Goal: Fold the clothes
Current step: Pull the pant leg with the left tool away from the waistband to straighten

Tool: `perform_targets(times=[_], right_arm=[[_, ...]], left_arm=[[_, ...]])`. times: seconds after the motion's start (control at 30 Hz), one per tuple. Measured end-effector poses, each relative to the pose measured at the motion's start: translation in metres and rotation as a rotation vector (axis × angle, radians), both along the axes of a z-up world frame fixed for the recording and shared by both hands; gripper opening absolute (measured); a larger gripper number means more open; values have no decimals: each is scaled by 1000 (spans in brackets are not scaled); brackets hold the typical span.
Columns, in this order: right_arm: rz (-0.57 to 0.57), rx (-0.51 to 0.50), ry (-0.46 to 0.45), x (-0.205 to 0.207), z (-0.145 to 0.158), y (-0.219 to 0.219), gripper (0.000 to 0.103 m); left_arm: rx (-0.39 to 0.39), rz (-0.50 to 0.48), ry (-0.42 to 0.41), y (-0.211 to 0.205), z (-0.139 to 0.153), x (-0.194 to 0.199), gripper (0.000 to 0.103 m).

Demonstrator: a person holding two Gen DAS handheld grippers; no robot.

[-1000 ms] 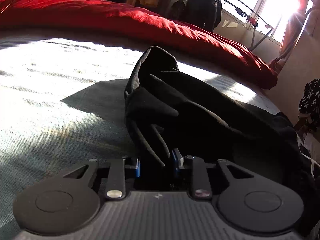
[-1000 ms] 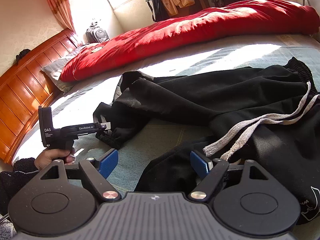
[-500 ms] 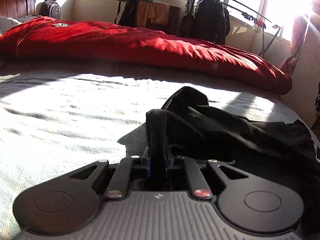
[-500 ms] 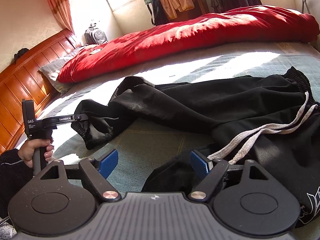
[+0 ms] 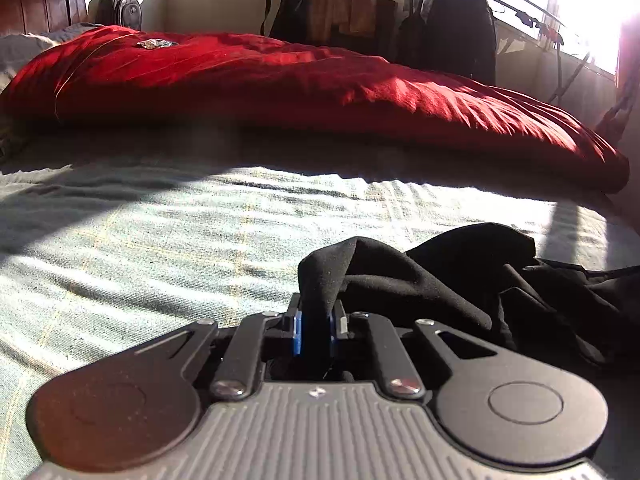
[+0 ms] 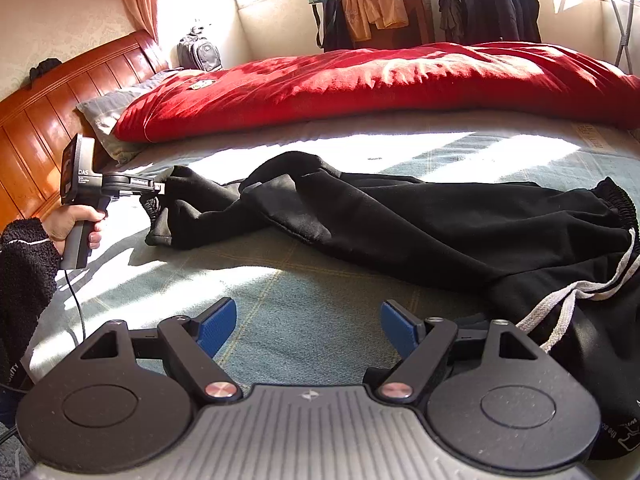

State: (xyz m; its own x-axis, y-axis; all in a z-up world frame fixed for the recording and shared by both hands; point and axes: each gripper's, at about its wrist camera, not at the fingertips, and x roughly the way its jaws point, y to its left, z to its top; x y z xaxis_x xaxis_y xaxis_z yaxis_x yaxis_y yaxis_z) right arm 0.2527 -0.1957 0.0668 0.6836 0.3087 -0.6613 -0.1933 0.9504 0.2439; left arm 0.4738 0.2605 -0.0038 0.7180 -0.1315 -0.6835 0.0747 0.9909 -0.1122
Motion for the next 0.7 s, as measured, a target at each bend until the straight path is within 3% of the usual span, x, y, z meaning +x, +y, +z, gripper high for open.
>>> perform_targets(times=[0.4, 0.53, 0.7], right_arm=[[-76, -52, 19, -9, 2, 9, 83], [-94, -51, 26, -11, 1, 8, 83], [-72, -55, 30, -7, 0, 13, 83]], left_arm=[[85, 109, 36, 41, 4, 74, 10], [82, 168, 61, 54, 1, 86, 21], [0, 211, 70, 72, 1, 80, 39]])
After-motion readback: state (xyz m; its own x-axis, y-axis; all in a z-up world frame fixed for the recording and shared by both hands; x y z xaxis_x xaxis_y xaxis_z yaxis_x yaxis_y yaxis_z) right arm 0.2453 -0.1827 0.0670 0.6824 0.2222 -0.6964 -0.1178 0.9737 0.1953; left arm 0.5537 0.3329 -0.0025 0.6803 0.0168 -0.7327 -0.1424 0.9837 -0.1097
